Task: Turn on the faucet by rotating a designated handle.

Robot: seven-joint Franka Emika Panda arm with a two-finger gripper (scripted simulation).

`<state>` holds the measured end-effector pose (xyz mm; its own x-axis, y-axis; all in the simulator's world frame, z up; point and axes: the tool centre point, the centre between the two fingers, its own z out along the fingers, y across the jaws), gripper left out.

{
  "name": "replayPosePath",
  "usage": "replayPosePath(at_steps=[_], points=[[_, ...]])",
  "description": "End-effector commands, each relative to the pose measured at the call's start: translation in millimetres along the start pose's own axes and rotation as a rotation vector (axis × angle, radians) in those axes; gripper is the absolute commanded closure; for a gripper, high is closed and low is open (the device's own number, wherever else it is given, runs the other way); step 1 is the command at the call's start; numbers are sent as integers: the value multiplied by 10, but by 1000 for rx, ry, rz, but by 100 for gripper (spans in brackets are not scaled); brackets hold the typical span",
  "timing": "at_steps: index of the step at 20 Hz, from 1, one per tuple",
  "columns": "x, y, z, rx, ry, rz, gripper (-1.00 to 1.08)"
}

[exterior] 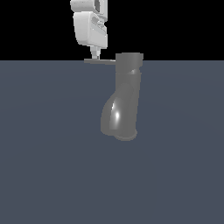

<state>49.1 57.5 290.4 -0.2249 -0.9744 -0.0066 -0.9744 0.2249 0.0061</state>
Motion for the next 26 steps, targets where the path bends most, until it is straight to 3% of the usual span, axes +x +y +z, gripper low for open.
replayPosePath(at_steps=[1,10,26], points=[[-20,-27,31,4,4,22,108],[-34,-42,54,6,6,36,108],[-20,405,59,6,6,36,108]])
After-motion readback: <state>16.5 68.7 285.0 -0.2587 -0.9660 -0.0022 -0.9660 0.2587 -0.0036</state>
